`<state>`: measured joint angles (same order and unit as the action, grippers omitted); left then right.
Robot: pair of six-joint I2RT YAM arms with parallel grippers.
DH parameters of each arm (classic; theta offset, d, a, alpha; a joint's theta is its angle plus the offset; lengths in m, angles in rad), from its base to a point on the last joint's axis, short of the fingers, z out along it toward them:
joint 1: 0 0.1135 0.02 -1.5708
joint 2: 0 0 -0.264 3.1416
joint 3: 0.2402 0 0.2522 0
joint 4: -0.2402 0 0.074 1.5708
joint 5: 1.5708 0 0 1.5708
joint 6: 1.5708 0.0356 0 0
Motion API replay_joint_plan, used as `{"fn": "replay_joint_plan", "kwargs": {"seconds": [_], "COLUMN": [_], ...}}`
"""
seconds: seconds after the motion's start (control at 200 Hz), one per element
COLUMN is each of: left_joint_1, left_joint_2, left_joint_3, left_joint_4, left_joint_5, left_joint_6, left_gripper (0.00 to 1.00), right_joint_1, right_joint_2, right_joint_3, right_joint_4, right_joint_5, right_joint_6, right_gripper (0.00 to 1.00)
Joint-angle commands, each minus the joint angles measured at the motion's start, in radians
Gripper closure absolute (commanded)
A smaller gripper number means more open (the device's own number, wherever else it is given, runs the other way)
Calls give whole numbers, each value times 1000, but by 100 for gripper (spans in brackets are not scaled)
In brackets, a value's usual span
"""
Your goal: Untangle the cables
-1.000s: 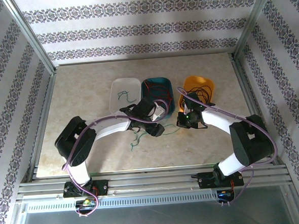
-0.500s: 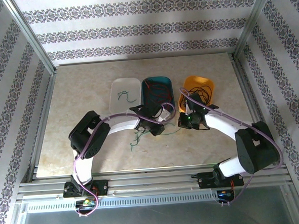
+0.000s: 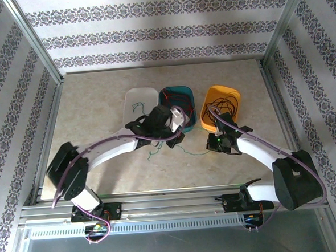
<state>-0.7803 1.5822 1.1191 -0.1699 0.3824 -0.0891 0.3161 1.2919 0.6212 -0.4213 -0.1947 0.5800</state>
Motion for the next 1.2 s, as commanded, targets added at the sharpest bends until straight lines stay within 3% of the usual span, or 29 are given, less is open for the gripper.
{"fn": "replay_joint_plan", "kwargs": {"seconds": [0.0,0.095,0.16,0.3,0.465,0.565,0.755,0.919,1.194], "left_joint_1": [53,119,168,247,254,253,254,255,255], "left_joint_2": [-79,-133,-156,-167,-148,-160,-172,-170,-174], "left_joint_3": [-35,-70,-95,-154,-200,-220,-204,-175,-129], "left_joint_4": [148,252,333,537,665,690,735,784,859], "left_joint_5": [38,55,85,200,296,266,244,155,92], "left_joint_6": [-106,-215,-305,-497,-578,-600,-645,-714,-785], "left_gripper": [100,100,100,100,100,100,100,100,100], "right_joint_1": [-6,-3,5,14,33,58,142,204,236], "right_joint_2": [1,-21,-60,-113,-117,-122,-128,-63,61], "right_joint_3": [-2,7,12,20,27,40,112,225,323], "right_joint_4": [-11,19,43,62,69,88,197,284,370], "right_joint_5": [14,-35,-52,-66,-72,-100,-337,-522,-509], "right_joint_6": [10,-6,-14,-33,-47,-59,-109,-81,-57], "right_gripper": [98,72,66,64,64,64,59,53,53]}}
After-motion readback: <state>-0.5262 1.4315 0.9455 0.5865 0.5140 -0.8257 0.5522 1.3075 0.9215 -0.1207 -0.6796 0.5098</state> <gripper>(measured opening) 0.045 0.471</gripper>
